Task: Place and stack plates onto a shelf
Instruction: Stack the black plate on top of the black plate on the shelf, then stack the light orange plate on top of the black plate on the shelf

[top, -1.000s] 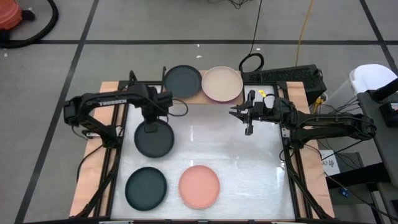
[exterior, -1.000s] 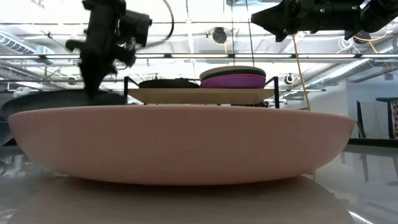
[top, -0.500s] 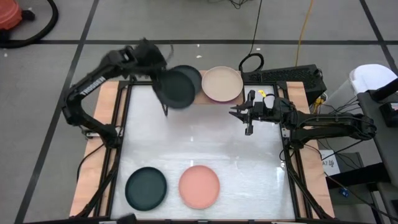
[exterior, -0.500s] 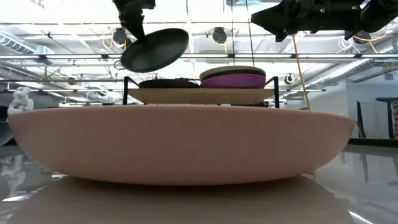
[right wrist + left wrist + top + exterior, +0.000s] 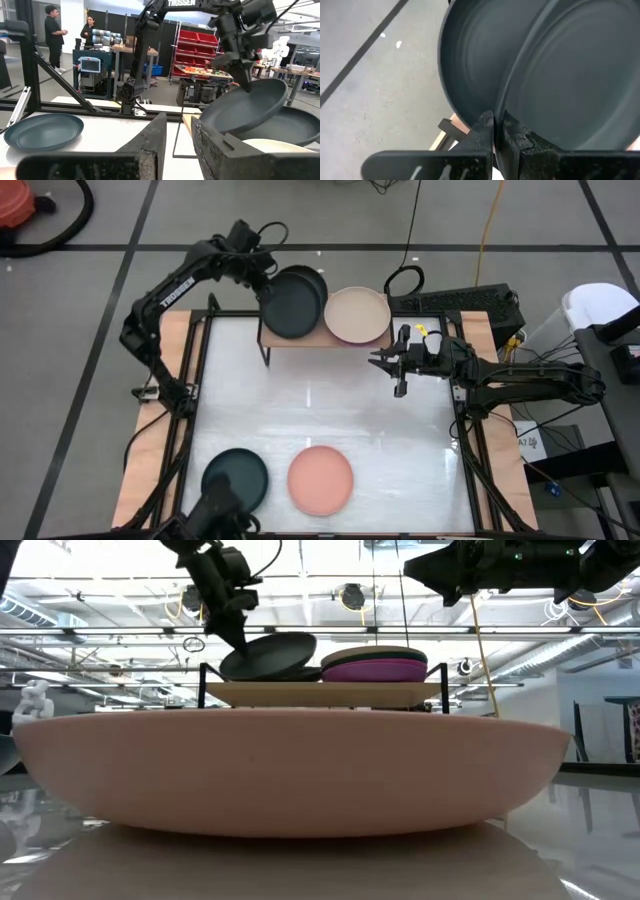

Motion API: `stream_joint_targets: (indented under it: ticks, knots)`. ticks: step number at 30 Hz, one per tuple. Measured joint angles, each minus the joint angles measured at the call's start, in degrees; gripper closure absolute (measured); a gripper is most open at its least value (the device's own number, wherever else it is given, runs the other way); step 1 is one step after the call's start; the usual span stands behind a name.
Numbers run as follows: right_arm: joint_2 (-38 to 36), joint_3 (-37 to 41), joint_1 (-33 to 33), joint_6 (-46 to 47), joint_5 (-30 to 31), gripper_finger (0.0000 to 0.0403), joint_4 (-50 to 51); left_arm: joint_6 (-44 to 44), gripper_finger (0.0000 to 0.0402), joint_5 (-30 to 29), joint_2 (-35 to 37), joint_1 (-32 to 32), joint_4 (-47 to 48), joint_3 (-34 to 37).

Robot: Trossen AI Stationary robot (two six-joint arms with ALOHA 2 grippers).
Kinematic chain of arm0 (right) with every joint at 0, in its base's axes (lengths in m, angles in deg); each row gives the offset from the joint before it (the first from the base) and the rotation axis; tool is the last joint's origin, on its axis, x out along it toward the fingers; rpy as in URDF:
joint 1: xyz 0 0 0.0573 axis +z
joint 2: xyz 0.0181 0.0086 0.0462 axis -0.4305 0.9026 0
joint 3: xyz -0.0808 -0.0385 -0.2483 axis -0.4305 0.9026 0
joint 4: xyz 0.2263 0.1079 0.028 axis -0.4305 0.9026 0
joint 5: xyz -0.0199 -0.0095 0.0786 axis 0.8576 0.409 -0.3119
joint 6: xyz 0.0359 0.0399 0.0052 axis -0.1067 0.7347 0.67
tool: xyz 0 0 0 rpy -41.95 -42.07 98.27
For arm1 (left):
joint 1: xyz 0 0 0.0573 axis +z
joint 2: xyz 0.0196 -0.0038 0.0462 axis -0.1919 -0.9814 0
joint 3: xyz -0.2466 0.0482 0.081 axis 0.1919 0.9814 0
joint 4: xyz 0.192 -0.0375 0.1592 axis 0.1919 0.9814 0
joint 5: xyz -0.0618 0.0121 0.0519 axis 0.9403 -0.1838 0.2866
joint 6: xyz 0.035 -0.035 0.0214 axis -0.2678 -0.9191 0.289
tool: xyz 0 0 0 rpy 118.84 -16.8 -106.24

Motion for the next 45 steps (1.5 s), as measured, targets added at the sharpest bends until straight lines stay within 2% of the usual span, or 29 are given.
stream_joint_targets:
  ticks: [4, 11, 15, 18, 22, 29, 40, 45]
  knots:
    - [0.0, 0.0, 0.0, 0.0, 0.0, 0.0328, 0.0, 0.5, 0.0384, 0.3, -0.7, 1.1, -1.1, 0.0]
    - [0.0, 0.0, 0.0, 0.0, 0.0, 0.0328, 0.4, 1.0, 0.0392, 6.6, 2.2, 0.9, 1.8, -1.3]
    - [0.0, 0.0, 0.0, 0.0, 0.0, 0.0328, 0.4, 1.0, 0.0392, 7.0, 3.1, 0.5, 1.7, -4.6]
    - [0.0, 0.0, 0.0, 0.0, 0.0, 0.0328, 0.4, -0.1, 0.0392, 6.8, 3.2, 1.2, -1.7, -7.8]
    - [0.0, 0.0, 0.0, 0.0, 0.0, 0.0328, 0.4, -1.5, 0.0392, 6.8, 0.5, 2.4, -4.5, -10.6]
    - [0.0, 0.0, 0.0, 1.3, 0.0, 0.0328, 0.4, -3.2, 0.0389, 10.3, -6.6, 4.9, 0.6, -12.2]
    - [0.0, 0.0, 0.0, 1.7, 0.0, 0.0328, 0.0, -3.0, 0.0270, 10.0, -7.7, 4.8, 1.3, -12.3]
    - [0.0, 0.0, 0.0, 3.0, 0.0, 0.0328, 0.0, -2.9, 0.0244, 10.0, -5.3, 4.3, 1.3, -12.3]
